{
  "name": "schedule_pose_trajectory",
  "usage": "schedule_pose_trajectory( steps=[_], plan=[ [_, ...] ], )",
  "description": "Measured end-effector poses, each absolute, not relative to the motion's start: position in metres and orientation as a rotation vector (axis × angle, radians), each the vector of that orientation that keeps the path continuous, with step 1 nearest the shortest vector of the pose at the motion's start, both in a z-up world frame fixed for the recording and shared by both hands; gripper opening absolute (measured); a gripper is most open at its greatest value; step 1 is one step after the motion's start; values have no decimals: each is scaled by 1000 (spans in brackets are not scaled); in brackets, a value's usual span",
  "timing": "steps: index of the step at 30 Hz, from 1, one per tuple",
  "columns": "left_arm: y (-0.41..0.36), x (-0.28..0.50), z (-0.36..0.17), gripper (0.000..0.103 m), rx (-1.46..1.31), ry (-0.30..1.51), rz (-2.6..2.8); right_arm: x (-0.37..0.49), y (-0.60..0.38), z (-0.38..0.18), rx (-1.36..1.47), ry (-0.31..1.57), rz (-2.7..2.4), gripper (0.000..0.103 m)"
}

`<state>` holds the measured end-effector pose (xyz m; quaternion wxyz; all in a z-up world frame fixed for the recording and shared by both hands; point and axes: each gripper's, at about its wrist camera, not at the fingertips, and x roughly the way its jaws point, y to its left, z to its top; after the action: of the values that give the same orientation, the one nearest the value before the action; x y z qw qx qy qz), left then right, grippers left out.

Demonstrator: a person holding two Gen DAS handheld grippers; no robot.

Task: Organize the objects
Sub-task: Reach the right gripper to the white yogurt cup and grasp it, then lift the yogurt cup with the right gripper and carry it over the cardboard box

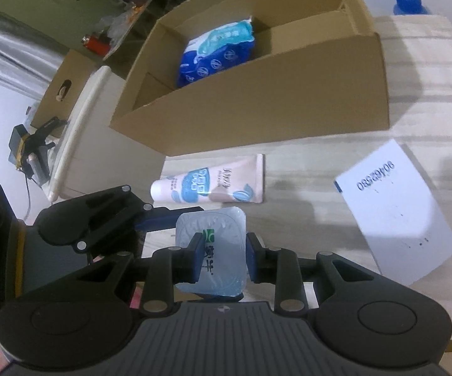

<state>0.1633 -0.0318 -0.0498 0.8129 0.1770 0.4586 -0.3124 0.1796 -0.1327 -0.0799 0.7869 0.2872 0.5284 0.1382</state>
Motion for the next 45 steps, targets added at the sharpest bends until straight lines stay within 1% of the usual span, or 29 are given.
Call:
schedule_pose_trajectory(
  steps=[28, 37, 42, 45],
  plan=[
    [-17, 160, 34, 70, 445, 851, -590, 185, -120, 8, 584, 1013, 310, 31],
    [-10, 181, 49, 70, 458, 840, -573, 207, -119, 26, 568, 1003, 304, 31],
    [0, 205, 62, 70, 441, 820, -563, 233, -127, 36, 616, 990, 303, 31],
    [3, 222, 62, 70, 457, 834, -550, 252, -122, 41, 574, 991, 301, 31]
  ],
)
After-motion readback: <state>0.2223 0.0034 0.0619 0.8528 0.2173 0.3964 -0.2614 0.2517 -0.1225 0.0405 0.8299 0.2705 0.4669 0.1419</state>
